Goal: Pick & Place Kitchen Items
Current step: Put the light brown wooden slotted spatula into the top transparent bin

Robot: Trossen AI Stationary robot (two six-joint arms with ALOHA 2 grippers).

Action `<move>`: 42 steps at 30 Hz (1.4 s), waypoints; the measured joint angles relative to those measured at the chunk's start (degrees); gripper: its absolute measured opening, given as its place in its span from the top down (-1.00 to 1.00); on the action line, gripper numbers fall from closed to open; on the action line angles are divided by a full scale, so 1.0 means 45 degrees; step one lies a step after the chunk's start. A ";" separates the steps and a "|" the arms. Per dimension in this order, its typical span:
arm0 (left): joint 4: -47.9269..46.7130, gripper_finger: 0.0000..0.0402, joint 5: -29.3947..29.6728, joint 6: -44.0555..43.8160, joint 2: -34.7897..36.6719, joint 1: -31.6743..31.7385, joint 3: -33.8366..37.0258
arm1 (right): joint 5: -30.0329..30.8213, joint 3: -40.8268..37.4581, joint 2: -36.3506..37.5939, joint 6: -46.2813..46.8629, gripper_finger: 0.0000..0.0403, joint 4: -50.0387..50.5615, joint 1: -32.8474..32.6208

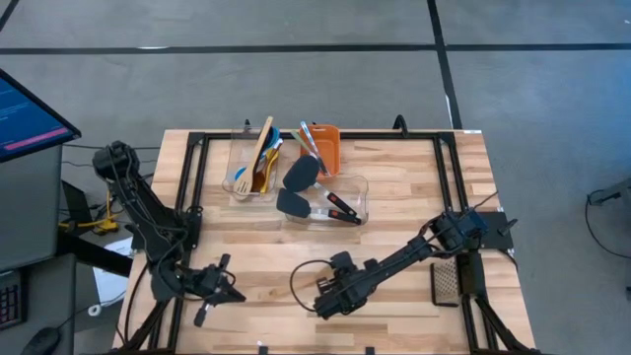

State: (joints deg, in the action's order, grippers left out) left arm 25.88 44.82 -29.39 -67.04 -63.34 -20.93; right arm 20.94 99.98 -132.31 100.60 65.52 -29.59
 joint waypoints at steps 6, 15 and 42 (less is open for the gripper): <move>-0.0205 1.00 -0.0758 0.1603 -0.0016 0.1016 -0.1472 | 0.0031 -0.0004 0.0000 -0.0102 1.00 0.0208 0.0005; -0.8115 1.00 -0.2143 0.1005 -0.0885 0.3288 -0.5583 | 0.0315 -0.0013 -0.0010 -0.0146 1.00 0.0227 0.0006; -1.3123 0.81 -0.6174 -0.0964 -0.6587 0.5235 -0.9539 | 0.0356 -0.0018 -0.0015 -0.0821 1.00 0.0217 0.0244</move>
State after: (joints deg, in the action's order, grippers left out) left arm -33.17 17.04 -33.72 -96.68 -39.78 -63.86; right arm 22.55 99.90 -132.38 96.90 66.50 -28.49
